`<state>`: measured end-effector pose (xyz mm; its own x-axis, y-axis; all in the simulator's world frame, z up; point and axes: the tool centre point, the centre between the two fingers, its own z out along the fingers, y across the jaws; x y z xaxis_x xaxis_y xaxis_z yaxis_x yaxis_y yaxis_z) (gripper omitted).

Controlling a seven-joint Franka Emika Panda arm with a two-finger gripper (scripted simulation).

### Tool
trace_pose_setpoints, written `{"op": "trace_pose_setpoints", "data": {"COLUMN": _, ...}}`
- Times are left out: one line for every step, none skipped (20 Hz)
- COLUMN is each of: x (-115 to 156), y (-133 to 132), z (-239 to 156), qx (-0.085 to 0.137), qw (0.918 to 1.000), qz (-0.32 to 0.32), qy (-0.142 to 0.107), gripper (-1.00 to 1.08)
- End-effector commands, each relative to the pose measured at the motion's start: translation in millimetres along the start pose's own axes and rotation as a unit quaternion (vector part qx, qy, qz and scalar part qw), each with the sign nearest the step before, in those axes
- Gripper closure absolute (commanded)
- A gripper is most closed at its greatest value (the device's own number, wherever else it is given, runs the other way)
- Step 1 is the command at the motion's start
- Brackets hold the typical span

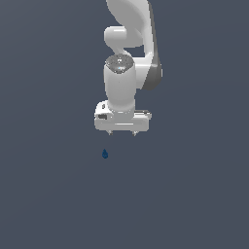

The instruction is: Pick up the object and move it to a goal position.

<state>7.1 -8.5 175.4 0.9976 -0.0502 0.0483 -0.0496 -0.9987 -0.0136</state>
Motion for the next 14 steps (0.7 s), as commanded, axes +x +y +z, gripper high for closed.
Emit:
{"op": "trace_pose_setpoints", "data": {"x": 0.0, "y": 0.0, "z": 0.0, "qx": 0.000, "qw": 1.0000, "qz": 0.000, "qy": 0.000, "gripper": -0.92}}
{"op": "trace_pose_setpoints", "data": {"x": -0.1, "y": 0.2, "z": -0.2, "qx": 0.000, "qw": 1.0000, "qz": 0.000, "qy": 0.000, "gripper": -0.92}}
{"op": "trace_pose_setpoints", "data": {"x": -0.5, "y": 0.9, "z": -0.9, "qx": -0.001, "qw": 1.0000, "qz": -0.001, "qy": -0.001, "gripper": -0.92}}
{"op": "trace_pose_setpoints", "data": {"x": -1.2, "y": 2.1, "z": -1.9, "qx": -0.003, "qw": 1.0000, "qz": -0.003, "qy": -0.001, "gripper": -0.92}}
{"op": "trace_pose_setpoints", "data": {"x": -2.1, "y": 3.7, "z": -3.4, "qx": -0.005, "qw": 1.0000, "qz": -0.005, "qy": -0.002, "gripper": -0.92}}
{"op": "trace_pose_setpoints", "data": {"x": -3.2, "y": 5.6, "z": -5.2, "qx": -0.007, "qw": 0.9999, "qz": -0.007, "qy": -0.004, "gripper": -0.92}}
{"op": "trace_pose_setpoints", "data": {"x": -4.2, "y": 7.3, "z": -6.7, "qx": -0.009, "qw": 0.9999, "qz": -0.010, "qy": -0.005, "gripper": -0.92}}
{"op": "trace_pose_setpoints", "data": {"x": -4.8, "y": 8.5, "z": -7.8, "qx": -0.011, "qw": 0.9999, "qz": -0.011, "qy": -0.005, "gripper": -0.92}}
{"op": "trace_pose_setpoints", "data": {"x": -5.3, "y": 9.1, "z": -8.4, "qx": -0.012, "qw": 0.9998, "qz": -0.012, "qy": -0.006, "gripper": -0.92}}
{"op": "trace_pose_setpoints", "data": {"x": -5.4, "y": 9.2, "z": -8.6, "qx": -0.012, "qw": 0.9998, "qz": -0.012, "qy": -0.006, "gripper": -0.92}}
{"op": "trace_pose_setpoints", "data": {"x": -5.2, "y": 9.0, "z": -8.3, "qx": -0.012, "qw": 0.9998, "qz": -0.012, "qy": -0.006, "gripper": -0.92}}
{"op": "trace_pose_setpoints", "data": {"x": -5.0, "y": 8.9, "z": -8.0, "qx": -0.011, "qw": 0.9999, "qz": -0.011, "qy": -0.006, "gripper": -0.92}}
{"op": "trace_pose_setpoints", "data": {"x": -4.8, "y": 9.4, "z": -7.5, "qx": -0.011, "qw": 0.9999, "qz": -0.010, "qy": -0.006, "gripper": -0.92}}
{"op": "trace_pose_setpoints", "data": {"x": -4.4, "y": 10.4, "z": -6.5, "qx": -0.011, "qw": 0.9999, "qz": -0.008, "qy": -0.006, "gripper": -0.92}}
